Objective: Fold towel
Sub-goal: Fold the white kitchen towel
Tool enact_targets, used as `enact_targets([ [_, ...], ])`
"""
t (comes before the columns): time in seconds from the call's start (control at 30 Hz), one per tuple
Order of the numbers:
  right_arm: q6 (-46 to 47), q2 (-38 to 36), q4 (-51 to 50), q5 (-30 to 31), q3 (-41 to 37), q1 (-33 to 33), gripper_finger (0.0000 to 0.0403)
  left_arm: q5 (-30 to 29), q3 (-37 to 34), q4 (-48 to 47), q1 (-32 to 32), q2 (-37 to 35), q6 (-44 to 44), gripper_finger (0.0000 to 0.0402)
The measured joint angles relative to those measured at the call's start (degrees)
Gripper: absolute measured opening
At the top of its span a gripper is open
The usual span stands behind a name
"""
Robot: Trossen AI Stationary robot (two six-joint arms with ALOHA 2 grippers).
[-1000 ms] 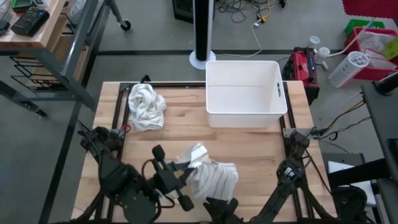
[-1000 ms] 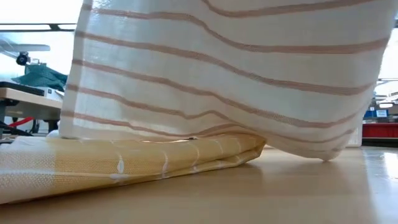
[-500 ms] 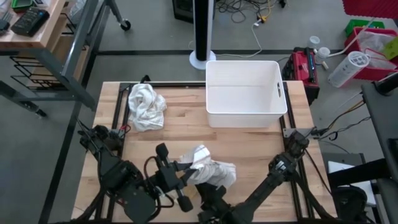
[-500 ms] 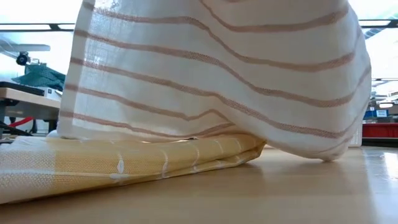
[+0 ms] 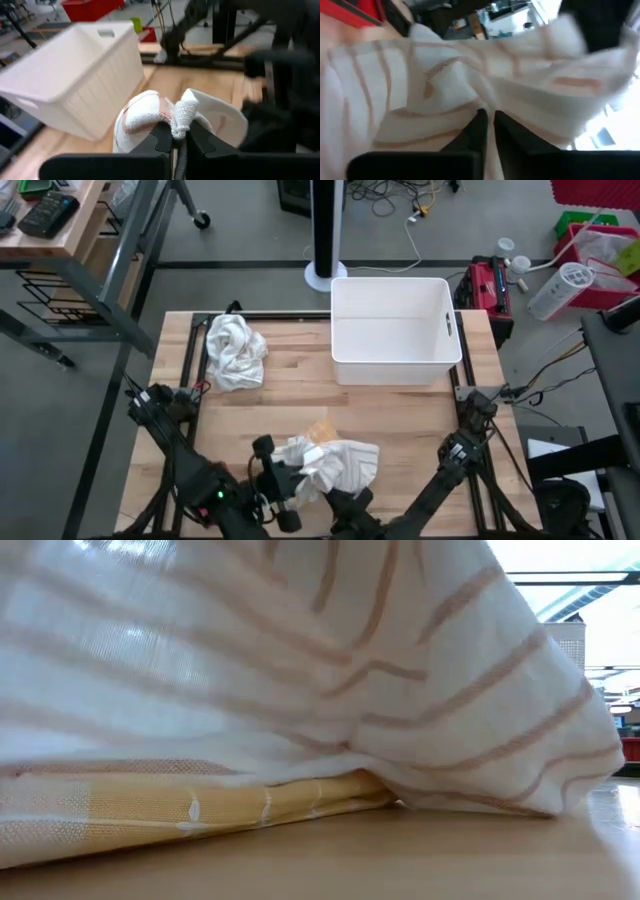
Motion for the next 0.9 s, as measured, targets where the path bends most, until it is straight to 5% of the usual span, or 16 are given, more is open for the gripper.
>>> enact_targets([
  [0.27,13.1,-0.4,-0.4,-9.5,0.0,4.1,0.0004,-0.8,-12.7,3.8,-3.1,-0.3,-16.0,0.0007],
  [0.43,17.6,-0.4,-0.6,-10.8,-0.2,5.3,0.0002,-1.0,-17.8,11.0,-3.9,-0.3,-16.4,0.0007],
  [0.7,18.5,-0.5,-0.5,-11.6,-0.9,4.9,0.0001,-2.2,-18.0,12.6,-3.9,-0.5,-15.2,0.0007],
  [0.9,17.4,-0.5,-0.4,-11.6,-1.1,4.9,0.0002,-13.4,-12.7,13.5,-3.8,-1.1,-9.4,0.0007],
])
